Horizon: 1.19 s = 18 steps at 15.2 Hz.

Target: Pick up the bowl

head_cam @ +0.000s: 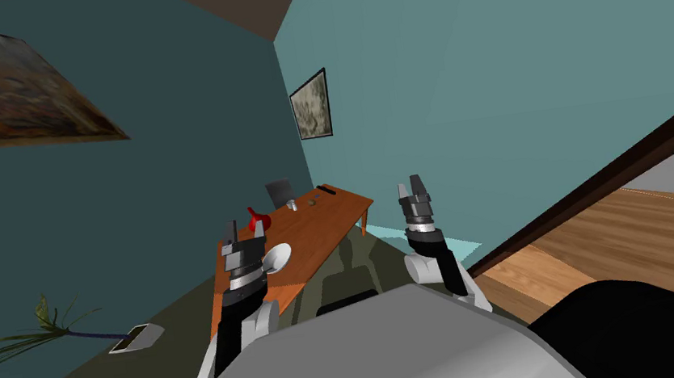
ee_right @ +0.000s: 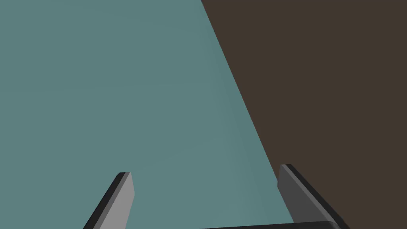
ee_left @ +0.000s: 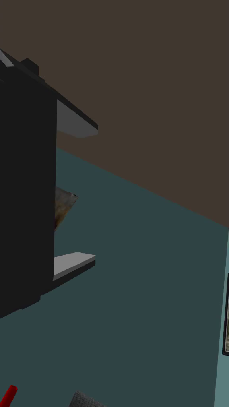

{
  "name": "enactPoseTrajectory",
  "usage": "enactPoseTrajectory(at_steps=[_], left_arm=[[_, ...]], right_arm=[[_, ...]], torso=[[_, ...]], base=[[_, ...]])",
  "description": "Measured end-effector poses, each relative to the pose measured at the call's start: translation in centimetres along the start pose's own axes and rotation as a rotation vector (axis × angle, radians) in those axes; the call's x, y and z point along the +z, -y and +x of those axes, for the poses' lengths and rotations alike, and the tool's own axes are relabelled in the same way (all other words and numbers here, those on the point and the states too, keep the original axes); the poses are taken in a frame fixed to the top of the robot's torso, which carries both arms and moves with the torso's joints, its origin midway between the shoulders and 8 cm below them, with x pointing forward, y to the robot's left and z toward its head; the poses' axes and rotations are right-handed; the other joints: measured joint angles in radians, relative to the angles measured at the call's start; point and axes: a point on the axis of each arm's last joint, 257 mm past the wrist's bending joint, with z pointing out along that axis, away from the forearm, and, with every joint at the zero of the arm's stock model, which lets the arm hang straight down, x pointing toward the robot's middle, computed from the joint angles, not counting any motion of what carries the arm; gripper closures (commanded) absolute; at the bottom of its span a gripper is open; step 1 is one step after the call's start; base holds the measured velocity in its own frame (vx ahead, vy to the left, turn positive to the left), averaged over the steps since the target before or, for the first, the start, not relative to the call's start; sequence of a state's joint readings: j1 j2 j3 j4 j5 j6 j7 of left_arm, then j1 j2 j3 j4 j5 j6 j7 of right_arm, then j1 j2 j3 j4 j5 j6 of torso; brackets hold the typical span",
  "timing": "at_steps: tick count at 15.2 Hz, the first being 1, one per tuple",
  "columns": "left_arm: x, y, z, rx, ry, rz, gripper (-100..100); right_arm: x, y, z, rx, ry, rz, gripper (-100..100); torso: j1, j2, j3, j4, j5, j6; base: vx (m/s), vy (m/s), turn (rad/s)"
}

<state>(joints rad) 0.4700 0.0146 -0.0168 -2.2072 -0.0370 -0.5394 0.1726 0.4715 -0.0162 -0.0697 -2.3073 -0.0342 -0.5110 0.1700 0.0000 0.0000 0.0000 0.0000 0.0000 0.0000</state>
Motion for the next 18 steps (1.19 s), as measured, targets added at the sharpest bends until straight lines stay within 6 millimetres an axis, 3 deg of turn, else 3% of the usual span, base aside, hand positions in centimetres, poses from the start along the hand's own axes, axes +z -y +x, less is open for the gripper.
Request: enactPoseTrajectory(at_steps=[7, 18], left_arm=[[-0.6, -3.6, -1.3, 0.047, -0.054, -0.127, -100], [-3.4, -11.3, -7.6, 0.093, 0.017, -0.412, -100]], right_arm=[[0.0, 0.0, 0.0, 0.0, 0.0, 0.0, 0], [0.0, 0.0, 0.0, 0.0, 0.0, 0.0, 0]], torso=[[0.0, -0.001, 0.0, 0.0, 0.0, 0.0], [0.0, -0.001, 0.0, 0.0, 0.0, 0.0]], base=[[0.007, -0.008, -0.079], [0.008, -0.011, -0.096]])
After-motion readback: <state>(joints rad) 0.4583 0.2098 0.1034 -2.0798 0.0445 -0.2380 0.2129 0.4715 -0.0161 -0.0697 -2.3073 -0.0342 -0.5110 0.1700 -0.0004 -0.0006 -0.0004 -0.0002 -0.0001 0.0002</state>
